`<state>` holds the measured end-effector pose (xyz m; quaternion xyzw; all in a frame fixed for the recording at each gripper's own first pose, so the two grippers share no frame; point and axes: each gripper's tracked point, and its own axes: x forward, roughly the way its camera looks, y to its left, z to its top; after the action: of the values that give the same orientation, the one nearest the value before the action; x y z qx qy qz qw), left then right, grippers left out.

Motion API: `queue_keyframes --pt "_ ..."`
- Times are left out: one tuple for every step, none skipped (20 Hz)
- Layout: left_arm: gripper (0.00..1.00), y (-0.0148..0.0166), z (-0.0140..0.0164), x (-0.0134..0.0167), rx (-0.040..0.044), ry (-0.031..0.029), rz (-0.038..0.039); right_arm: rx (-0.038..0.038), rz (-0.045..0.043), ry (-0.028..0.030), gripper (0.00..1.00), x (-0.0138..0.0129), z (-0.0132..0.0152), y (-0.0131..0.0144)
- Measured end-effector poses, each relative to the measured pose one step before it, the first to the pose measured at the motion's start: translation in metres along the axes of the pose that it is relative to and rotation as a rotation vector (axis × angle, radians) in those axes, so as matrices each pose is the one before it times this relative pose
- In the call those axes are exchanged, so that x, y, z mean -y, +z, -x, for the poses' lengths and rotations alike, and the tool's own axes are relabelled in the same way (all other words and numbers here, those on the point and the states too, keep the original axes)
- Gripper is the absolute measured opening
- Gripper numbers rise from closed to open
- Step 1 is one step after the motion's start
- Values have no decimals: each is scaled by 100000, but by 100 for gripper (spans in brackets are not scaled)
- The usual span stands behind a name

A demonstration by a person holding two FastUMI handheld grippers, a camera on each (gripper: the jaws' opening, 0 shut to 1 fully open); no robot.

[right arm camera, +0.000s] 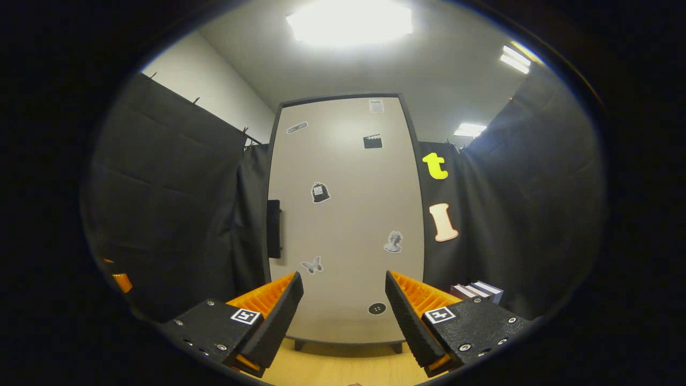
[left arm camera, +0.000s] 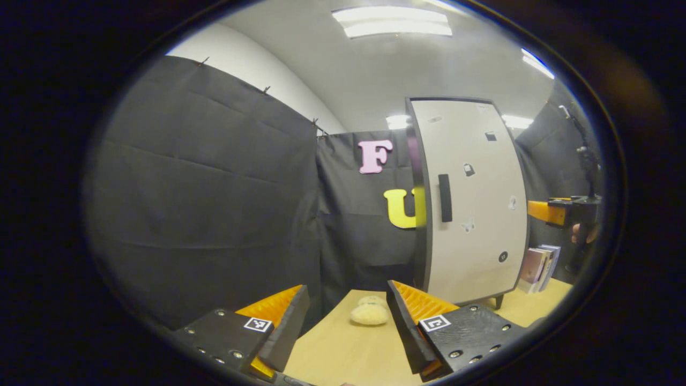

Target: Open the cabinet door with the right hand, grasp the bottle in the cabinet with the left hand and place it on the coaster, then close the cabinet door with the right hand.

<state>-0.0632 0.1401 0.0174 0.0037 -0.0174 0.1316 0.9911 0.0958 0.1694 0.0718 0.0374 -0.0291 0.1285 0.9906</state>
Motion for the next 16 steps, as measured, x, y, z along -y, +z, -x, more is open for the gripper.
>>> queue_keyframes --pt "84 -100 321 -1026 -337 1863 -155 688 -802 1388 95 -812 -950 441" --pt "88 -26 285 -968 -138 1730 -351 816 -521 1188 95 -751 -968 401" --pt "84 -200 140 -970 -192 1997 -356 1003 -78 1092 95 -631 -991 399" --pt "84 -103 165 -922 -125 1935 -225 489 174 920 95 -839 -888 87" --pt "84 -227 74 -879 -242 1834 131 225 111 1028 95 -829 -1113 175" --pt "84 -268 107 -766 -603 1445 310 460 -433 802 95 -815 -1048 123" --pt "84 -341 123 -598 -793 1179 98 264 -1206 740 95 -730 -1052 137" --pt "84 -298 -7 -579 -617 1380 -368 243 -1545 1166 95 -869 -1112 -9" --pt "84 -211 -28 -837 -234 1442 -616 184 -1058 999 95 -752 -1117 105" --pt "87 -52 33 -807 72 1403 -505 418 -125 645 95 -632 -1179 19" --pt "87 -1 170 -770 -106 1250 -154 289 528 366 95 -571 -1155 -52" --pt "87 -138 97 -608 -329 940 241 313 548 318 95 -621 -1149 4" --pt "87 -380 -189 -30 -485 1013 27 -415 493 257 95 -507 -1131 -53" --pt "87 -117 -14 -463 -428 1145 -342 -289 211 215 95 -479 -1082 -60" --pt "84 -211 8 -832 -374 1301 -407 -1209 -5 523 95 -611 -1099 -198" --pt "87 -124 -7 -674 -184 1245 -246 -1533 -356 509 95 -649 -805 -173"
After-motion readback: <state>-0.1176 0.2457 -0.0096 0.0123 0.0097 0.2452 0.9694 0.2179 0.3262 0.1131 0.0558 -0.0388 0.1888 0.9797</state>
